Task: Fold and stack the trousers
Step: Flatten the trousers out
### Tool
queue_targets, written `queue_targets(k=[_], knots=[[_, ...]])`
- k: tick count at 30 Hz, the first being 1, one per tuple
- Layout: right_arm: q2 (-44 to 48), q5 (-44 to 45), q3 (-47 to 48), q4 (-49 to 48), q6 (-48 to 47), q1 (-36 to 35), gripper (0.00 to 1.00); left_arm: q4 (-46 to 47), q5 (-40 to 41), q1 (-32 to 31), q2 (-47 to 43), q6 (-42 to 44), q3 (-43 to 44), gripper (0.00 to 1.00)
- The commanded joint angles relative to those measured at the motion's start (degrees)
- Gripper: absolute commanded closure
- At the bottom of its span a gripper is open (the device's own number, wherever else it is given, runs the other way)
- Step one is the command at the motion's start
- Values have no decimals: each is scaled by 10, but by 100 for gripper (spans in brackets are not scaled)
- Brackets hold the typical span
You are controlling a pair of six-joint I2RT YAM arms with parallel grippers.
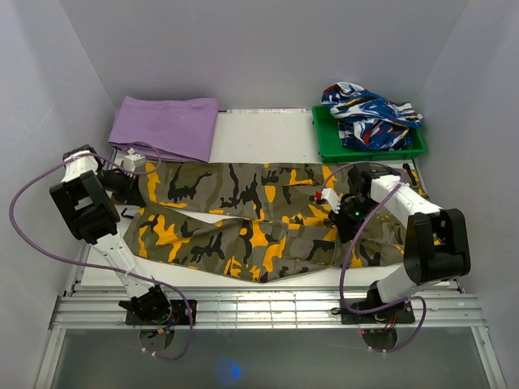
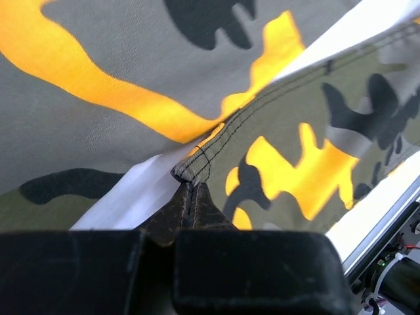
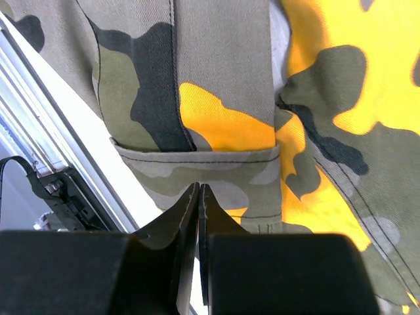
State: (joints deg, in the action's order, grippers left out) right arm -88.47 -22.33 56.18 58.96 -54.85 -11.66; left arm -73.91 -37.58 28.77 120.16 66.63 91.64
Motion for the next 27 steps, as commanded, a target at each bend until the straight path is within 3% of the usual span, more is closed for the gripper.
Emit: queue_targets(k=[1,4,5,8,16,23,27], knots=[[33,-11,20,3,3,-3,92,-64,-50,4,-105,40,21,100],[38,-31,31,-14,12,-3,61,-65,-50,4,-181,77,10,100],[40,-39,41,-19,17,-4,39,-64,-51,3,-213,84,10,100],[39,-78,59,-38,33,-10,21,-63,-79,7,-258,101,18,100],[5,-91,75,-104,43,-61,17,1,-251,23,-392,84,45,100],[-49,-76,78,-147,33,-68,17,256,-358,56,-475,-134,25,100],[-62,-80,85,-170,44,-69,16,344,-403,63,-494,-250,22,100]])
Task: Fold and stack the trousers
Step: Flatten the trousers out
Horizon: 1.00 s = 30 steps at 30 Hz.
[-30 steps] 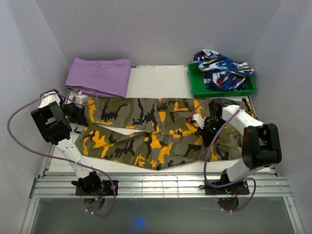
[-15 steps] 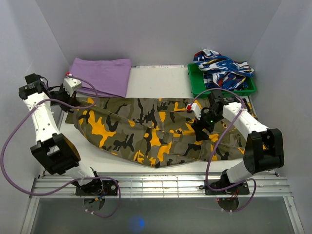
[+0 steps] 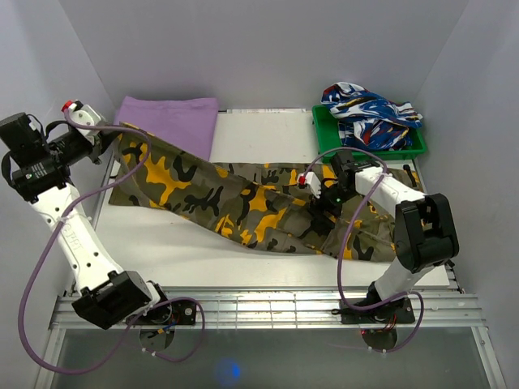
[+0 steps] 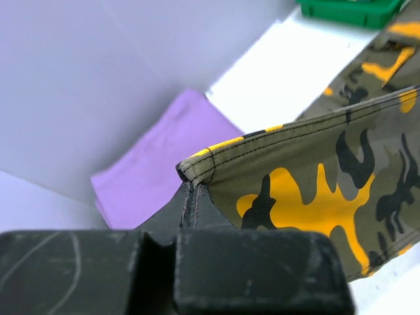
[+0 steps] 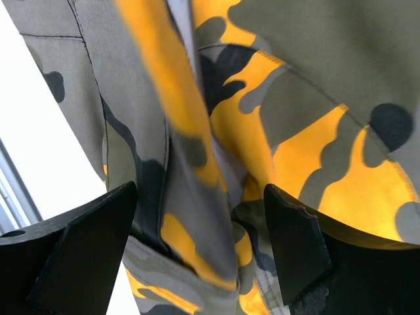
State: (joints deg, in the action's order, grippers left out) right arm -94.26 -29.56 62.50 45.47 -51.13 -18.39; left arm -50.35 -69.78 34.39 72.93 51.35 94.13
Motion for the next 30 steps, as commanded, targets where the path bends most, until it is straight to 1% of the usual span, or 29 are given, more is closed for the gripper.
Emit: queue_targets(k=[1,6,7,8,9,10,11,12,13,14,15,16,17,18,19,20,21,23,24,26,27,28,29,30], knots=[[-2,-3,24,-47,13,-2,16,122,-96,7,-30,-100,-3,100],[33,-15,33,-50,13,-2,17,164,-106,7,-45,-134,-22,100],[42,-29,36,-42,12,-2,21,167,-105,7,-48,-138,-22,100],[58,-34,37,-37,9,-2,30,180,-105,7,-47,-144,-24,100],[65,-37,41,-32,9,-2,42,189,-104,7,-48,-151,-25,100],[72,-42,42,-19,3,-2,60,204,-93,7,-49,-161,-27,100],[81,-43,42,-11,-3,-2,69,254,-87,7,-48,-199,-40,100],[86,-41,39,-2,-17,-2,78,277,-80,7,-46,-215,-47,100],[97,-37,36,6,-19,-2,92,301,-64,7,-38,-231,-52,100],[104,-34,32,7,-22,-2,92,350,-58,7,-29,-264,-56,100],[111,-29,22,8,-31,-2,92,378,-53,7,-18,-287,-62,100],[124,-26,20,7,-34,-2,92,405,-48,7,11,-309,-62,100],[130,-24,19,2,-33,-2,92,462,-47,7,30,-370,-59,100],[133,-17,22,-2,-26,-2,92,491,-48,7,50,-402,-46,100],[137,-12,31,-6,-21,-1,92,541,-56,7,96,-431,-33,100],[138,-6,38,-17,-15,-1,92,563,-60,4,118,-491,-19,100],[141,12,44,-27,-6,-1,92,582,-69,1,140,-507,13,100],[153,28,57,-49,22,2,92,583,-84,-4,193,-535,50,100],[161,36,59,-72,30,3,92,583,-93,-4,206,-542,64,100],[191,28,44,-93,47,1,92,576,-127,-4,225,-531,91,100],[206,21,37,-99,48,-3,92,557,-161,4,230,-475,93,100],[209,26,28,-95,47,-23,92,528,-178,9,229,-430,85,100],[210,33,9,-87,42,-36,92,435,-208,23,219,-376,76,100],[209,41,-5,-80,39,-48,92,394,-223,32,210,-322,61,100]])
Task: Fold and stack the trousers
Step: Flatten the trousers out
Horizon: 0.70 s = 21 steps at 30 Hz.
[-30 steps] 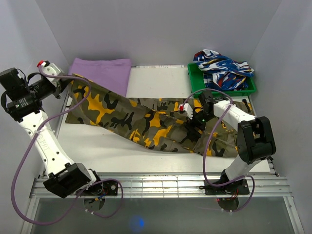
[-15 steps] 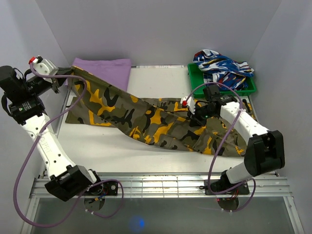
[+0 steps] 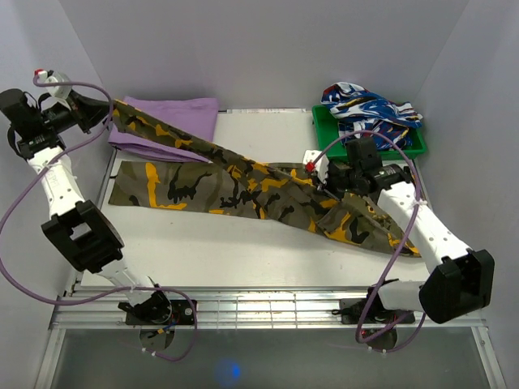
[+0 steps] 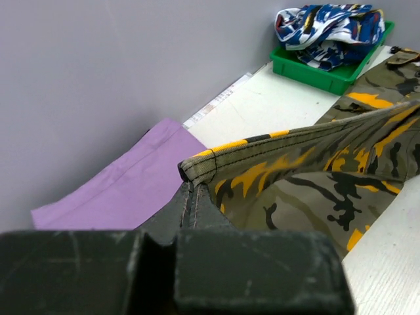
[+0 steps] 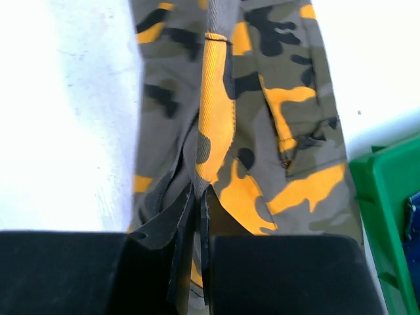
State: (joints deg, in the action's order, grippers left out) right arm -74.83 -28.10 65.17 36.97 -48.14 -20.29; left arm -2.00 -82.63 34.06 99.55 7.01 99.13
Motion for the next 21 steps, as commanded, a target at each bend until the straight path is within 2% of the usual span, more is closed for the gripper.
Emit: queue_targets(k=[1,4,5,6,7,8,9,10,12,13,14,16,21], knots=[[16,27,-49,16,6,-49,92,-145,-105,46,-67,218,-41,100],[30,27,-133,2,3,-93,92,-150,-108,93,-126,307,-144,100],[33,28,-151,0,5,-105,92,-169,-104,116,-138,337,-199,100],[35,26,-183,-2,6,-118,92,-208,-92,123,-149,394,-218,100],[34,25,-196,-4,7,-142,92,-367,-35,128,-160,483,-227,100],[31,27,-208,-7,9,-155,92,-475,5,128,-158,733,-235,100],[28,31,-224,-8,11,-168,92,-570,45,127,-152,872,-243,100],[16,34,-231,-8,13,-195,92,-675,127,128,-136,962,-256,100],[5,32,-240,-13,28,-227,92,-700,182,153,-118,978,-281,100],[-4,33,-249,-14,35,-267,92,-744,204,170,-97,998,-286,100],[-8,41,-253,-22,42,-286,92,-767,209,214,-88,1050,-291,100],[-16,47,-264,-33,59,-339,92,-783,221,246,-75,1054,-297,100],[-56,52,-254,-33,74,-376,92,-783,329,304,-81,1159,-347,100]])
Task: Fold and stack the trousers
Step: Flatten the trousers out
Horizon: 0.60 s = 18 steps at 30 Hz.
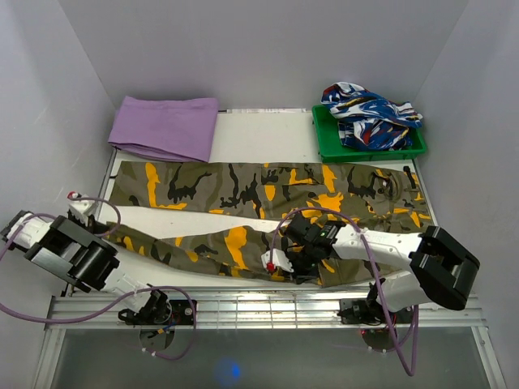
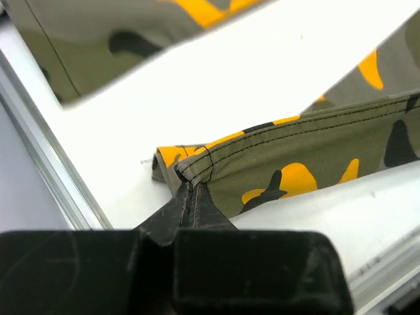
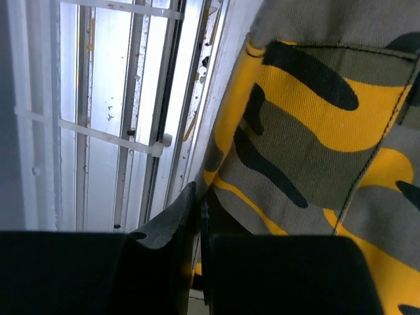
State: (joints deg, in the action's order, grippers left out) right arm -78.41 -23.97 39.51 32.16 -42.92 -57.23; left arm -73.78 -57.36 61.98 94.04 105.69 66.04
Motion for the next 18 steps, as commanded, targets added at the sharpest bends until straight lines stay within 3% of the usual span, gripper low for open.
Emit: queue_targets(k=[1,2,4,5,6,8,14,18], knots=[[-22,11,4,15,24,-11,92,-66,87,31,-26,187,-27,100],[-24,14,6,15,26,-14,91,-66,94,38,-26,195,-30,99],[-30,17,7,20,27,-22,74,-65,123,39,-34,224,-42,78],[-32,17,12,24,27,-23,67,-66,125,44,-38,228,-41,75],[-33,17,14,27,28,-24,48,-66,116,46,-46,228,-39,67],[-28,28,16,27,31,-24,33,-67,102,48,-56,218,-25,28],[38,72,29,21,47,-23,27,-66,14,47,-107,97,28,16],[68,75,43,24,63,7,28,-66,21,31,-109,19,66,14]])
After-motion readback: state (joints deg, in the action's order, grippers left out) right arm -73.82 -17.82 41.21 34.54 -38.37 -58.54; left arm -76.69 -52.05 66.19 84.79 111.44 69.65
